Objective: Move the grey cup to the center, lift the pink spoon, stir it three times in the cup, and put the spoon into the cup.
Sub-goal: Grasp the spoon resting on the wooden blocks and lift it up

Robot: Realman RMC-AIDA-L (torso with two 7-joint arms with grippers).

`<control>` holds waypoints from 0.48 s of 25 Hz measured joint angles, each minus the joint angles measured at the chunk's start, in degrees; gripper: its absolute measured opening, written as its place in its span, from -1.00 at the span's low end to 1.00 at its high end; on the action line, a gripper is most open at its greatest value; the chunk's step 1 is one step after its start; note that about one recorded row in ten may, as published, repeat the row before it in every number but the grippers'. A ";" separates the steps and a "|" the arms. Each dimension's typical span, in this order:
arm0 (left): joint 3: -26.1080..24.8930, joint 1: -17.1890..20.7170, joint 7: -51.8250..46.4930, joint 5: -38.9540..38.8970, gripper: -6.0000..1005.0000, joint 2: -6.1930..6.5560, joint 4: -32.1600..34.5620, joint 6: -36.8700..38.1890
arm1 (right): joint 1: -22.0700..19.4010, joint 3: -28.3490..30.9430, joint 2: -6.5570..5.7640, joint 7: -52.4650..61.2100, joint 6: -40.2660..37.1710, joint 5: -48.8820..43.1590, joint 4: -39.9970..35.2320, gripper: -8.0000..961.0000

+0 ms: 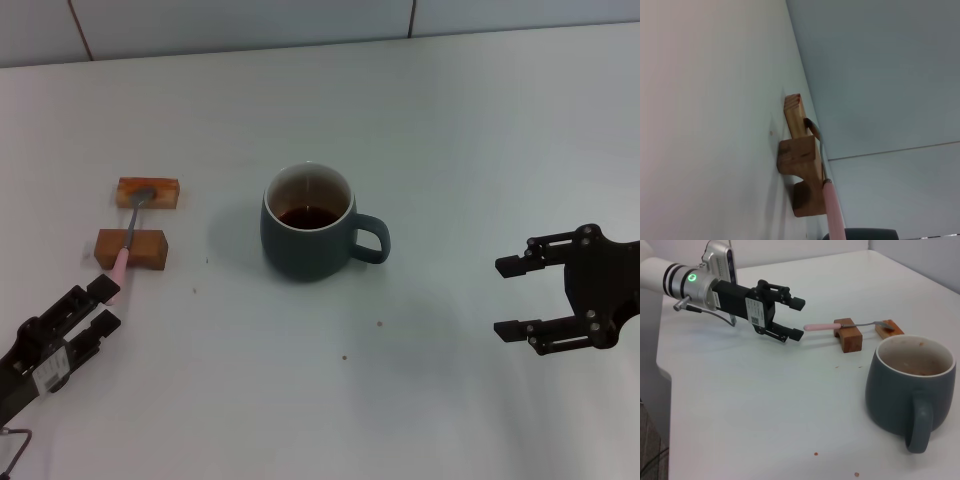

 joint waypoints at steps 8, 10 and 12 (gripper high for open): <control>0.01 -0.43 -0.04 0.01 0.53 0.00 -0.12 -0.95 | 0.00 0.00 -0.08 0.00 -0.03 0.03 -0.55 0.47; 0.01 -0.51 -0.05 0.01 0.53 0.00 -0.16 -1.21 | -0.04 0.00 -0.06 0.00 -0.03 0.03 -0.55 0.47; 0.01 -0.61 -0.04 0.01 0.53 0.00 -0.17 -1.42 | -0.05 0.01 -0.02 0.01 -0.03 0.03 -0.55 0.47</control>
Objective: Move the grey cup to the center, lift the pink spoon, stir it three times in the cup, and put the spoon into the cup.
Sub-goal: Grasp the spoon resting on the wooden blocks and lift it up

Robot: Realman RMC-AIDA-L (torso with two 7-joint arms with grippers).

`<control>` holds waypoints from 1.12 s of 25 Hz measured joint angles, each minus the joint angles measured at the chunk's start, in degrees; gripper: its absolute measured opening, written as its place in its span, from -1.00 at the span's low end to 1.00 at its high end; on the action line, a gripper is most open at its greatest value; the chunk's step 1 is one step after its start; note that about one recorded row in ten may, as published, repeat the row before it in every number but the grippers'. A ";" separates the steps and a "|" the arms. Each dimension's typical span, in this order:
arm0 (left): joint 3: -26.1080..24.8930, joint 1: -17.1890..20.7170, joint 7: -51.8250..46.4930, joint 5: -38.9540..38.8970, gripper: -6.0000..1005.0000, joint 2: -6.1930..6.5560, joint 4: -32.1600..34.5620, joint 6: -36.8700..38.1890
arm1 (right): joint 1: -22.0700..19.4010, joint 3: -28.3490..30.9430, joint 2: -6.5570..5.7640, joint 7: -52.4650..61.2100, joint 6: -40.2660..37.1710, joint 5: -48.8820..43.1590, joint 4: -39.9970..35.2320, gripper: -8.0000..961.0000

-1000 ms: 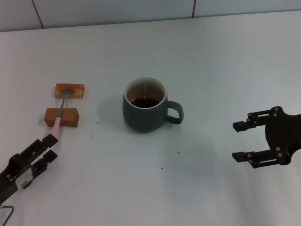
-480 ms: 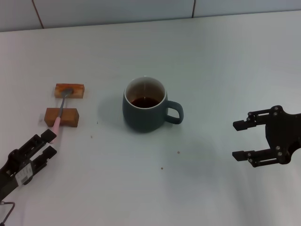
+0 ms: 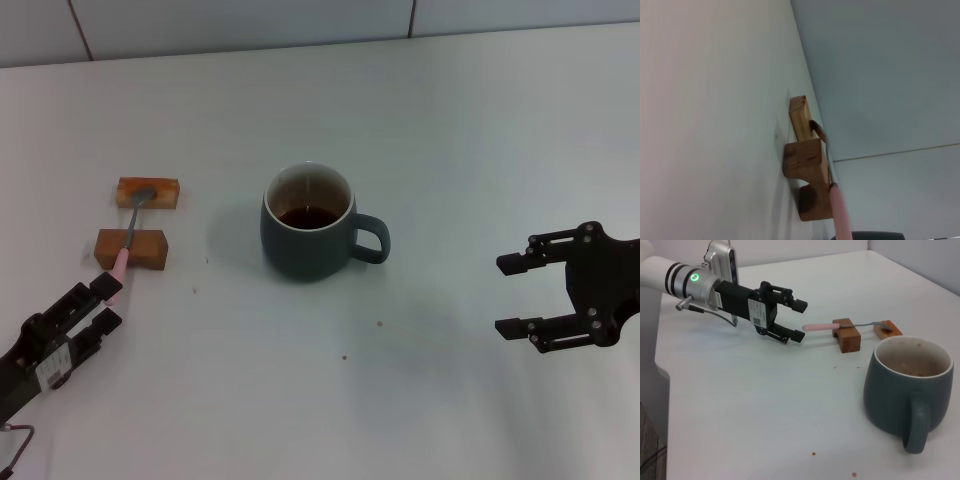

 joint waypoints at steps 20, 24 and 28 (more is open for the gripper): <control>-1.74 -0.28 0.00 0.00 0.53 0.00 -1.39 -1.92 | 0.10 -0.03 0.02 0.27 0.09 0.00 -0.28 0.47; -2.04 -0.36 -0.01 0.00 0.53 0.00 -1.39 -2.14 | 0.04 -0.22 0.02 0.25 0.24 -0.01 -0.38 0.47; -2.06 -0.64 -0.03 0.00 0.53 -0.06 -1.53 -2.41 | 0.00 -0.17 0.02 0.18 0.26 -0.01 -0.46 0.47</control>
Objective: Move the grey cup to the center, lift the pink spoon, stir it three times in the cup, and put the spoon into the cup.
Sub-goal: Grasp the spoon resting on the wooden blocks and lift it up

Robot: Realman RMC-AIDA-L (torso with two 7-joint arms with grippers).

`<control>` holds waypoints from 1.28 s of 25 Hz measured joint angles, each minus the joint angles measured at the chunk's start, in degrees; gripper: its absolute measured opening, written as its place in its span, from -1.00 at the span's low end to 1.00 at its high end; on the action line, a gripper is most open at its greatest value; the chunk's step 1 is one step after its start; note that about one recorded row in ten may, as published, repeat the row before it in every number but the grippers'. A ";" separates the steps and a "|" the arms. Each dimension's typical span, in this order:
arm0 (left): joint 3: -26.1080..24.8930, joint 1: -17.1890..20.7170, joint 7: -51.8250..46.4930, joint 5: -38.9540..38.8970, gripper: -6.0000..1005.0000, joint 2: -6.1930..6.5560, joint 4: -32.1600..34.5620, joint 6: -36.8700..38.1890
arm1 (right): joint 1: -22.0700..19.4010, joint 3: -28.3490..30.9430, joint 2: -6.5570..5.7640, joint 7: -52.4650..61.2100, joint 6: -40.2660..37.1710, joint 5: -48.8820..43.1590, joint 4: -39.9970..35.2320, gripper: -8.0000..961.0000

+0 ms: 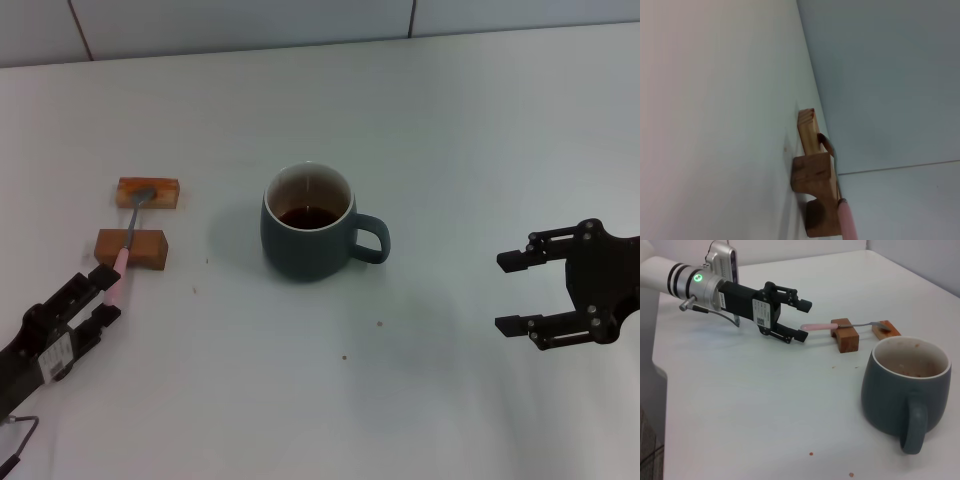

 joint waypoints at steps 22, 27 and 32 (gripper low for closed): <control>-0.19 -0.18 -0.54 0.00 0.19 0.06 -1.43 -0.76 | -0.04 0.17 0.00 -0.01 -0.02 -0.08 -0.28 0.47; -0.84 0.19 -0.55 0.00 0.18 -0.01 -2.13 -1.03 | -0.07 0.17 0.00 -0.01 -0.08 -0.07 -0.41 0.47; -0.84 0.28 -0.57 -0.01 0.18 0.01 -3.21 -1.51 | -0.11 0.17 0.00 -0.01 -0.09 0.02 -0.82 0.47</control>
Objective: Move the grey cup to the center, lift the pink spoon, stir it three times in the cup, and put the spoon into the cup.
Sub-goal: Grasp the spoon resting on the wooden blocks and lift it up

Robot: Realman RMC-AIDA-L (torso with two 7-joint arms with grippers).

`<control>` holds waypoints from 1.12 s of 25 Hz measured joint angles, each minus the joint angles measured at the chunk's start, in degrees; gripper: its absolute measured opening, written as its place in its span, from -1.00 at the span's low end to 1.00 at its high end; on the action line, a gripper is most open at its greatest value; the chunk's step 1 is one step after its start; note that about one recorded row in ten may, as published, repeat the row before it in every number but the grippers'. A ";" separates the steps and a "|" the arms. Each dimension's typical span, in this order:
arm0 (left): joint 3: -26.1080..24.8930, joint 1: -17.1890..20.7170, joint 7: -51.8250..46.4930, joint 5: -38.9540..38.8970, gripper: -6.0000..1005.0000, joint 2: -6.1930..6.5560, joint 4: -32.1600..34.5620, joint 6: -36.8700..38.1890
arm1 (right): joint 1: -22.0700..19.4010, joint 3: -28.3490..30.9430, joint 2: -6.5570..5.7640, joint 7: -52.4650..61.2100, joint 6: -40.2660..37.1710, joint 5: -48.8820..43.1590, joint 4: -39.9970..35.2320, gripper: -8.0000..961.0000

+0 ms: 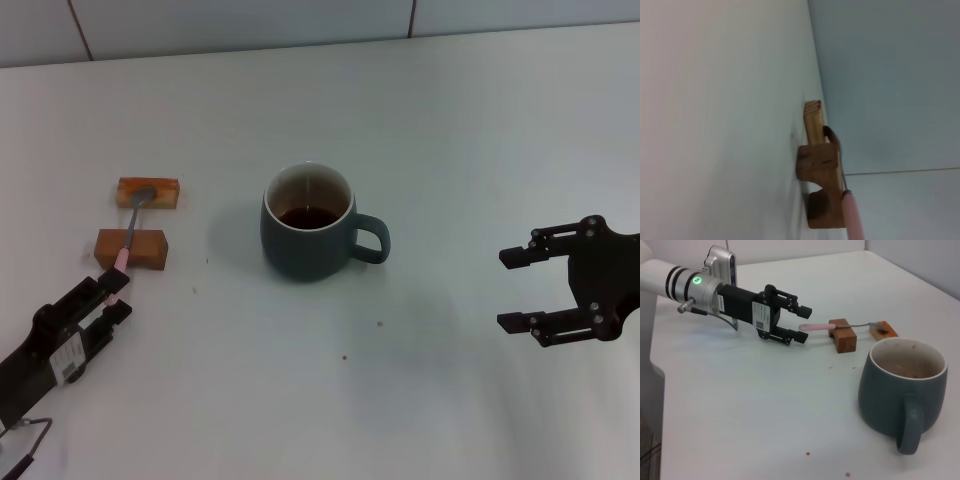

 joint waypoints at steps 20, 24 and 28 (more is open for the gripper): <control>-2.50 0.54 -0.07 0.00 0.18 -0.04 -2.69 -0.99 | -0.10 0.00 0.09 0.02 0.08 0.07 -0.30 0.47; -2.71 0.57 -0.07 0.00 0.17 -0.04 -2.71 -1.00 | -0.05 0.00 0.09 0.02 0.10 0.07 -0.40 0.47; -2.73 0.58 -0.07 0.00 0.17 -0.04 -2.72 -1.00 | -0.02 0.00 0.09 0.02 0.10 0.07 -0.84 0.47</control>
